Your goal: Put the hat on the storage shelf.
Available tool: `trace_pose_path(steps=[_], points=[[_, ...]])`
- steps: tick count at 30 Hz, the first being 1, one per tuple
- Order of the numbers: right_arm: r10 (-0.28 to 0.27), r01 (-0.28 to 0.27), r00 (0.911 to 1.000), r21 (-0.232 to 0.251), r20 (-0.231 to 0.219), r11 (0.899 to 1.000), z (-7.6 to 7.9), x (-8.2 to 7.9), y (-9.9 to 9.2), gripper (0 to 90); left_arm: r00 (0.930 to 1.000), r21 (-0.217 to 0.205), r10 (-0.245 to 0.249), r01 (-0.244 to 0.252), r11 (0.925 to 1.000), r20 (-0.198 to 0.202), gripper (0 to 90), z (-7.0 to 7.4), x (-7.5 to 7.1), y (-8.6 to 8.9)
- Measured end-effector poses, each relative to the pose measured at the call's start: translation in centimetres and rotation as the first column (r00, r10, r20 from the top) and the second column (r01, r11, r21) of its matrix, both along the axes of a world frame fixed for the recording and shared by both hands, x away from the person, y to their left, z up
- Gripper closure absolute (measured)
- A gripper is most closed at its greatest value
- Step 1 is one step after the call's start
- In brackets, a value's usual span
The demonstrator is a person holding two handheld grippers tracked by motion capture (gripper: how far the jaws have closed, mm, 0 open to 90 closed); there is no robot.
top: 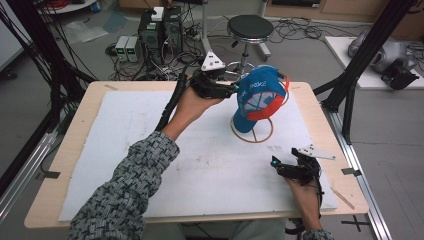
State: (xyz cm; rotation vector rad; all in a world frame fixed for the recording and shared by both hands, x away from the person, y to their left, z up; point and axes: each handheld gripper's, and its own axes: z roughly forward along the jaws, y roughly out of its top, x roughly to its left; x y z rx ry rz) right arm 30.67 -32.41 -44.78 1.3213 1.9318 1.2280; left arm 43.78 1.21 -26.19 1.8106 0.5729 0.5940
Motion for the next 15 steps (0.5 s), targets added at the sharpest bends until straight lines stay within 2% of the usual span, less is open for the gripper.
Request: trace_pose_path(steps=[2, 4, 9, 15], points=[[0.000, 0.000, 1.0000, -0.001, 0.000, 1.000, 0.0, 0.0, 0.0, 10.9, 1.0000, 0.000, 0.008, -0.008, 1.0000, -0.004, 33.1, -0.2, -0.3, 0.8], [0.000, 0.000, 1.0000, -0.004, 0.002, 1.000, 0.0, 0.0, 0.0, 11.0, 0.9998, 0.014, 0.018, -0.019, 0.9997, 0.009, 33.1, -0.5, -0.6, 1.7], [0.002, -0.002, 1.0000, -0.004, -0.004, 1.000, 0.0, 0.0, 0.0, 10.9, 0.9991, 0.008, 0.041, -0.041, 0.9991, 0.014, 32.4, -0.9, -1.6, 4.0], [-0.001, 0.001, 1.0000, -0.004, -0.007, 1.000, 0.0, 0.1, 0.1, 11.0, 0.9960, -0.023, 0.086, -0.086, 0.9960, 0.023, 29.0, -1.7, -2.8, 7.2]])
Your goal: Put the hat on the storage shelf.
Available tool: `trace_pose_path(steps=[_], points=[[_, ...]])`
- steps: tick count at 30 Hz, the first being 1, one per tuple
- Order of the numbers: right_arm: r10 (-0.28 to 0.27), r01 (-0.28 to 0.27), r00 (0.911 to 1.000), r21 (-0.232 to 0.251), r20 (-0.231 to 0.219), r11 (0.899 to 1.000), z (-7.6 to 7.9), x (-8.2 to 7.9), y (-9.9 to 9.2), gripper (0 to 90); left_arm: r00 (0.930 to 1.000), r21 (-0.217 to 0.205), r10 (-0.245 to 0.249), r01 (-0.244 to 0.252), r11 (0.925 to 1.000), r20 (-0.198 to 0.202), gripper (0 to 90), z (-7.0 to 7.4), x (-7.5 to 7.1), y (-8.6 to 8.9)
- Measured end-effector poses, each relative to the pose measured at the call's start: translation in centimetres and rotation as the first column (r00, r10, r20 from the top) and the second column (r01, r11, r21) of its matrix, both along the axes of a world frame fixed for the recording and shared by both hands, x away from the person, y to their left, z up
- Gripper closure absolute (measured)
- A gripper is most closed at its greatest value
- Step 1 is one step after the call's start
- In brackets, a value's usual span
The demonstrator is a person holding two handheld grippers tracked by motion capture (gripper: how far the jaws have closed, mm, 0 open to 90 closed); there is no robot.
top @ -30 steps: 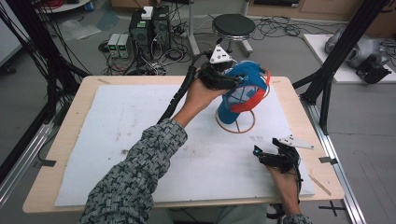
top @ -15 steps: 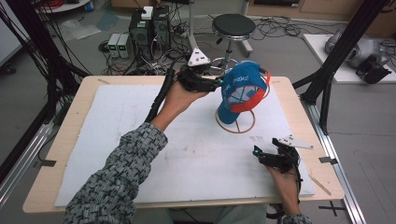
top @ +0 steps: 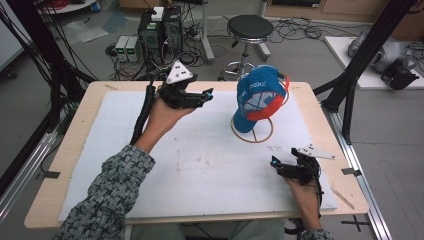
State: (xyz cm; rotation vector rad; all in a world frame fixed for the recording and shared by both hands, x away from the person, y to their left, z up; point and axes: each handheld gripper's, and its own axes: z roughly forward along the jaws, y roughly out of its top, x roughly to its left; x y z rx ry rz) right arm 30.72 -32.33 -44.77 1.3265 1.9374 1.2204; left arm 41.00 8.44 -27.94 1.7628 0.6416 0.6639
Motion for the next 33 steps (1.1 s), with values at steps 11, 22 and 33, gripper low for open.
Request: trace_pose_path(steps=[11, 22, 33], points=[[-0.012, 0.012, 0.9999, 0.013, 0.005, 1.000, 0.0, 0.0, -0.1, 10.9, 0.9941, -0.031, 0.105, -0.105, 0.9939, -0.030, 24.3, -3.2, -2.7, 5.5], [-0.010, 0.010, 0.9999, 0.015, 0.008, 1.000, 0.1, 0.3, 0.4, 10.9, 0.9813, -0.085, 0.191, -0.192, 0.9776, -0.022, 19.6, -6.5, -5.9, 11.0], [-0.013, 0.012, 0.9999, 0.015, 0.010, 1.000, 0.2, 0.5, 0.5, 10.9, 0.9610, -0.123, 0.276, -0.277, 0.9531, -0.026, 19.7, -9.4, -9.1, 15.3]])
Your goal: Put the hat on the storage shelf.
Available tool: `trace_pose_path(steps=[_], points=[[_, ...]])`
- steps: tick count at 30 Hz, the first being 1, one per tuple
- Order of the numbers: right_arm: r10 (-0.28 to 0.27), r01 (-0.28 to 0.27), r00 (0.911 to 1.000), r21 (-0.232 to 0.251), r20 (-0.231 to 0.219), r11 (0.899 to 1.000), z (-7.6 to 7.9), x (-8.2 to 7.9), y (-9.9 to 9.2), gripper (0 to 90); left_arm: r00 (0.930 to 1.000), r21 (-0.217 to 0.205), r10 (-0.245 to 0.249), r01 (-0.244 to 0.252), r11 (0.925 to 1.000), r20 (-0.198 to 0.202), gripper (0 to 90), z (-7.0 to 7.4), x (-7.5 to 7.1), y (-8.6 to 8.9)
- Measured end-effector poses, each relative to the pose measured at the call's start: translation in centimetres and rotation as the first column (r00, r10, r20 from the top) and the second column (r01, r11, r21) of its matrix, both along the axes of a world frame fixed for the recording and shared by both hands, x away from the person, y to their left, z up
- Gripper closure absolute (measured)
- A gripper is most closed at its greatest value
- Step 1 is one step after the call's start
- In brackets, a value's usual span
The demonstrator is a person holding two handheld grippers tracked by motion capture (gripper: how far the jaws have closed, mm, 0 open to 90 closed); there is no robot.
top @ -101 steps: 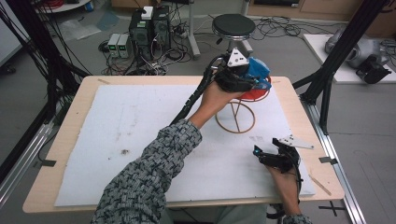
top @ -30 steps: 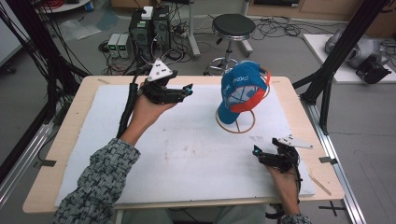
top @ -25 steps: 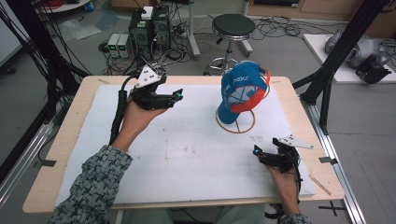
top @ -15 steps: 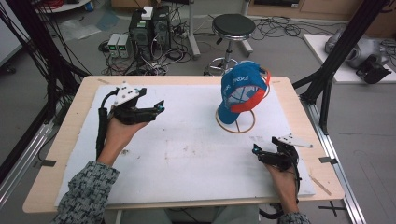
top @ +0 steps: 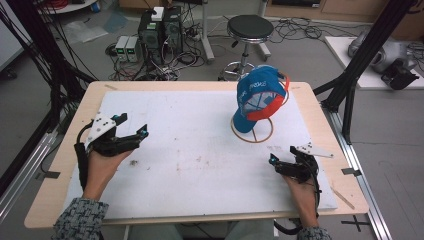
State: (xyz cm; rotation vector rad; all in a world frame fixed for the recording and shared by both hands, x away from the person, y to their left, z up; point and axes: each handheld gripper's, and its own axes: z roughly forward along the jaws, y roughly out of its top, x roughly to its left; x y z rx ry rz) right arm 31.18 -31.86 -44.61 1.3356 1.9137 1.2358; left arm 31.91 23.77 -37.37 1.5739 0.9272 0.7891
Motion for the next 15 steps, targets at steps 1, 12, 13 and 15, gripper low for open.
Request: trace_pose_path(steps=[1, 12, 13, 15], points=[[0.002, -0.002, 1.0000, 0.000, 0.000, 1.000, 0.0, 0.0, 0.0, 10.9, 1.0000, -0.001, 0.006, -0.006, 1.0000, 0.000, 19.7, -0.2, -0.2, 0.3], [0.005, -0.005, 1.0000, -0.001, -0.005, 1.000, 0.0, 0.0, 0.0, 10.9, 0.9983, -0.009, 0.057, -0.057, 0.9983, -0.011, 19.8, -2.5, -2.1, 2.3], [0.005, -0.005, 1.0000, -0.001, -0.005, 1.000, 0.0, 0.0, 0.0, 10.9, 0.9979, -0.006, 0.063, -0.064, 0.9980, -0.016, 19.8, -2.8, -2.3, 2.4], [0.004, -0.004, 1.0000, 0.000, -0.007, 1.000, 0.0, 0.0, 0.0, 10.9, 0.9973, -0.014, 0.070, -0.070, 0.9975, -0.021, 19.8, -3.2, -2.4, 2.7]])
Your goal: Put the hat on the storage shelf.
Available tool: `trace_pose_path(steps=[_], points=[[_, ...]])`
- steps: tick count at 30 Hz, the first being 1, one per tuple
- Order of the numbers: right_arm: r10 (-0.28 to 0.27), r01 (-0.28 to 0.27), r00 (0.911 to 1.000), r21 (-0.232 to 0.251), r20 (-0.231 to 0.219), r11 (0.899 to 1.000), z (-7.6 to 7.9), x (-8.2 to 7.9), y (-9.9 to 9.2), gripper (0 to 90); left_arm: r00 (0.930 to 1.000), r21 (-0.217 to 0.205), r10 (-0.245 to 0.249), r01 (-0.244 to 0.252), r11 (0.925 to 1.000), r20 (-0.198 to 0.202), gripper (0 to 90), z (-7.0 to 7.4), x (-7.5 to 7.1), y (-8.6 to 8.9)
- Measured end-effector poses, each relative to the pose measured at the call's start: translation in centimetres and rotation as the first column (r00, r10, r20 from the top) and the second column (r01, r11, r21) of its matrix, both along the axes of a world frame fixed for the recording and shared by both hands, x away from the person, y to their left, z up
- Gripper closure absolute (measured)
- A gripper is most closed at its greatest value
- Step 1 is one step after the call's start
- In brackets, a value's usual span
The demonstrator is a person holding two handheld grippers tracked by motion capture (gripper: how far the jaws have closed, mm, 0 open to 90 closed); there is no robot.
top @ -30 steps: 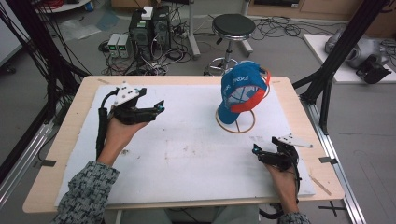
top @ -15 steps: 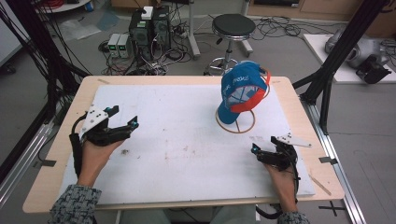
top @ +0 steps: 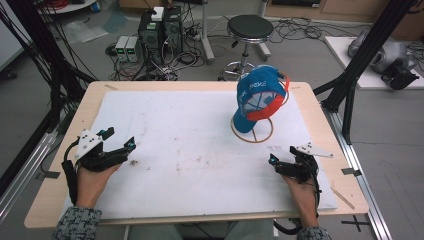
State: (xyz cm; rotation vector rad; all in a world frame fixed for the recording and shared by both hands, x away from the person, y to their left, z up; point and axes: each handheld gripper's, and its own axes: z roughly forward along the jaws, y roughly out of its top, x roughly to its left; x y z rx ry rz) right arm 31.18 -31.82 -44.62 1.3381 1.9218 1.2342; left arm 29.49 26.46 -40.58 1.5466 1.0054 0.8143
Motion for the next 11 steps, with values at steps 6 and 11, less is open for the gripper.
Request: trace_pose_path(steps=[6, 11], points=[[0.004, -0.004, 1.0000, -0.002, 0.001, 1.000, -0.02, 0.03, 0.03, 10.9, 0.9998, -0.005, 0.010, -0.010, 0.9999, -0.017, 19.8, -0.72, -0.14, 0.45], [0.004, -0.004, 1.0000, -0.006, -0.004, 1.000, -0.06, 0.11, 0.12, 10.9, 0.9997, 0.010, 0.015, -0.015, 0.9998, -0.018, 19.9, -1.05, -0.08, 0.64]])
